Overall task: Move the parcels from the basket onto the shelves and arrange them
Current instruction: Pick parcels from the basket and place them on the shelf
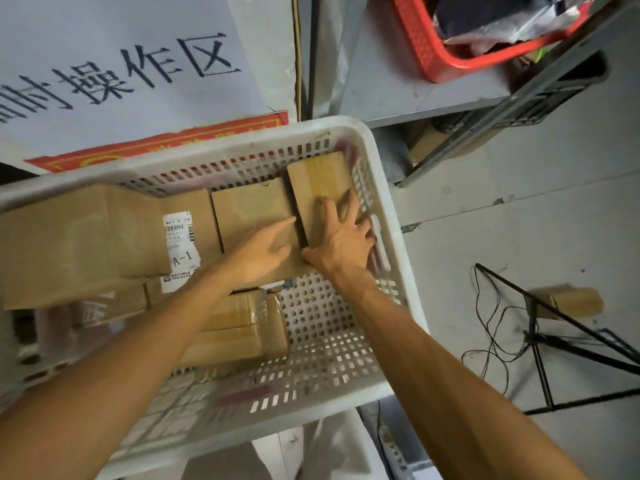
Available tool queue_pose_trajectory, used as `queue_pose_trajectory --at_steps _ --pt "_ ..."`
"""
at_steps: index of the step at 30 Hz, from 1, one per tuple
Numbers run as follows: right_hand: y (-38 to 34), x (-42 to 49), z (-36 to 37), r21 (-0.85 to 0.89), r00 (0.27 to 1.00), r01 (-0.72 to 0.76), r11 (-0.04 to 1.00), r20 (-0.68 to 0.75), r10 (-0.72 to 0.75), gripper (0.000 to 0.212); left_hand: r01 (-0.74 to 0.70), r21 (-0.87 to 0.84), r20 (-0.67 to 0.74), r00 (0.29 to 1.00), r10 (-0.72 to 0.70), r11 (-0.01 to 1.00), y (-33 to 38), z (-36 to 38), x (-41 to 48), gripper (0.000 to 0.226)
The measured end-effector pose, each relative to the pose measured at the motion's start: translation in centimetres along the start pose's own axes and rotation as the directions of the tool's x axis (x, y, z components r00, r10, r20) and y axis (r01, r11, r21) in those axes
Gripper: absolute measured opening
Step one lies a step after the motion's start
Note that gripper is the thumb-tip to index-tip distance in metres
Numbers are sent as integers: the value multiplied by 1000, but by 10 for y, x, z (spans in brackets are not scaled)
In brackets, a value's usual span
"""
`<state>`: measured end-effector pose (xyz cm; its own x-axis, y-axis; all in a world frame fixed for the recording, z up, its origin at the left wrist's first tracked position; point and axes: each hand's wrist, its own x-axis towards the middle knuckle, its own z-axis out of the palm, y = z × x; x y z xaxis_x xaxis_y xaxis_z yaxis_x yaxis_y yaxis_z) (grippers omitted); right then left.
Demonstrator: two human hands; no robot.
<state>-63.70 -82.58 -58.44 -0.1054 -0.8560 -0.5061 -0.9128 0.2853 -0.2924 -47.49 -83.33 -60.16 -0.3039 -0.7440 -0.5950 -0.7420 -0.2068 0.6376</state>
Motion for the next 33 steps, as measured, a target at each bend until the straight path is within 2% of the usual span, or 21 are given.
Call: queue_pose_trajectory --at_steps 9,13,16,18,21,23,24,26,28,30,33 --pt "7 -51 -27 150 998 -59 987 -26 63 85 -3 -58 70 998 7 998 9 -25 -31 58" --pt "-1 -95 -37 151 992 -91 984 -76 103 81 -37 -60 129 991 45 997 13 -29 -48 57" --pt "-7 -124 -54 336 974 -118 935 -144 174 73 -81 -6 186 979 81 997 8 -32 -70 58" --pt "-14 -145 -64 461 966 -64 885 -193 170 70 -112 -10 226 968 111 994 6 -35 -85 61" --pt "-33 -176 -68 600 942 1 800 -270 201 70 -81 -172 187 976 113 982 10 -53 -107 71" --pt "-50 -194 -64 705 940 34 709 -263 216 69 -21 -380 128 989 75 925 12 -69 -125 81" --pt "-58 -201 -60 754 943 51 654 -251 216 67 29 -504 149 987 54 863 11 -77 -134 83" --pt "-70 -212 -53 821 952 86 564 -235 197 61 159 -713 296 951 88 683 3 -86 -154 73" --pt "-81 -219 -46 842 969 107 528 -207 133 59 220 -803 347 928 134 554 -9 -89 -174 64" --pt "-91 -224 -41 851 985 124 511 -169 42 65 187 -832 288 950 118 523 -20 -91 -191 67" --pt "-104 -228 -35 883 991 131 450 -111 -73 65 104 -829 181 980 87 550 -36 -99 -212 60"
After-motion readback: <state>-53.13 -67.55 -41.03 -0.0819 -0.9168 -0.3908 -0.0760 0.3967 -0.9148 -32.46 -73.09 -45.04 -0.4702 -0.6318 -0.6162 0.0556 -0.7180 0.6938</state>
